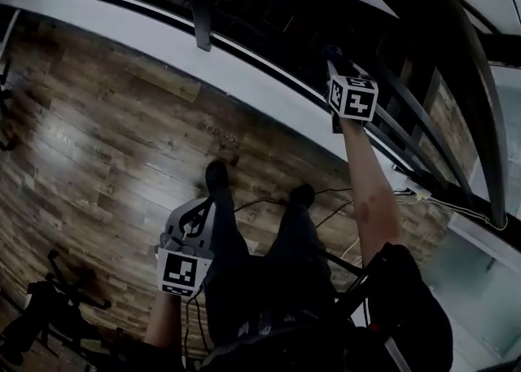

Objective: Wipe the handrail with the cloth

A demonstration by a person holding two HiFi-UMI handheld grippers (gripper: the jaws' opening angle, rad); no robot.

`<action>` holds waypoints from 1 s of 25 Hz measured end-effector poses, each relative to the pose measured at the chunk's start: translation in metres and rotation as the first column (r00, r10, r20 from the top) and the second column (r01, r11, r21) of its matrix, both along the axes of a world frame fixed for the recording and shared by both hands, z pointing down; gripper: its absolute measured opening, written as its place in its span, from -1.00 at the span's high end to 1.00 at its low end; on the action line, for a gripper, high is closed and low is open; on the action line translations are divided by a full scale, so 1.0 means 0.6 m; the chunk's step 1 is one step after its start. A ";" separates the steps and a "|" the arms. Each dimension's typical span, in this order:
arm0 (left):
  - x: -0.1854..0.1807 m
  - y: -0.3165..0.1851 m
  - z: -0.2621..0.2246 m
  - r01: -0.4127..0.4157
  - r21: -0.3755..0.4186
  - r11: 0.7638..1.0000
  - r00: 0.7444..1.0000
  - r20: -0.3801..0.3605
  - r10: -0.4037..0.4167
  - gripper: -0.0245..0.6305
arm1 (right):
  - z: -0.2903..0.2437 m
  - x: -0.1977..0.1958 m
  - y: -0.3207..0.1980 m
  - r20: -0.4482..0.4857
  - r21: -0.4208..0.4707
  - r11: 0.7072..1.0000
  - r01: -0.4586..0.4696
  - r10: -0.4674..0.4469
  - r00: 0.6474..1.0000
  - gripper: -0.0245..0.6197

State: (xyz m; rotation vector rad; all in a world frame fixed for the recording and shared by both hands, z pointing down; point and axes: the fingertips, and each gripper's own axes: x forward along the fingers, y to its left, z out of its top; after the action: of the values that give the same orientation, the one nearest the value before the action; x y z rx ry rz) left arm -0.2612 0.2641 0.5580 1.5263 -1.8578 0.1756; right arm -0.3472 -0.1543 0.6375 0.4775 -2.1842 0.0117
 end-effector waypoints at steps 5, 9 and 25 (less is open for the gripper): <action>-0.025 0.014 0.016 0.062 0.010 0.998 0.998 -0.020 -0.062 0.90 | 0.011 -0.087 0.067 0.021 -0.021 0.995 0.096 -0.096 0.995 0.60; -0.032 0.020 0.019 0.086 0.023 0.996 0.996 -0.024 -0.085 0.90 | 0.019 -0.211 0.149 0.039 -0.020 0.976 0.217 -0.217 0.975 0.60; -0.068 0.122 0.026 0.197 0.002 0.980 0.979 -0.055 -0.196 0.90 | -0.193 -0.307 0.343 0.264 0.151 0.885 0.441 -0.466 0.845 0.60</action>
State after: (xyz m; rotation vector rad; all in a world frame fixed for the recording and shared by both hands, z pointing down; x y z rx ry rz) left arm -0.3018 0.3375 0.5737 1.3290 -1.9538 0.0351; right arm -0.5316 0.0516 0.5218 -0.0142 -2.5515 -0.2882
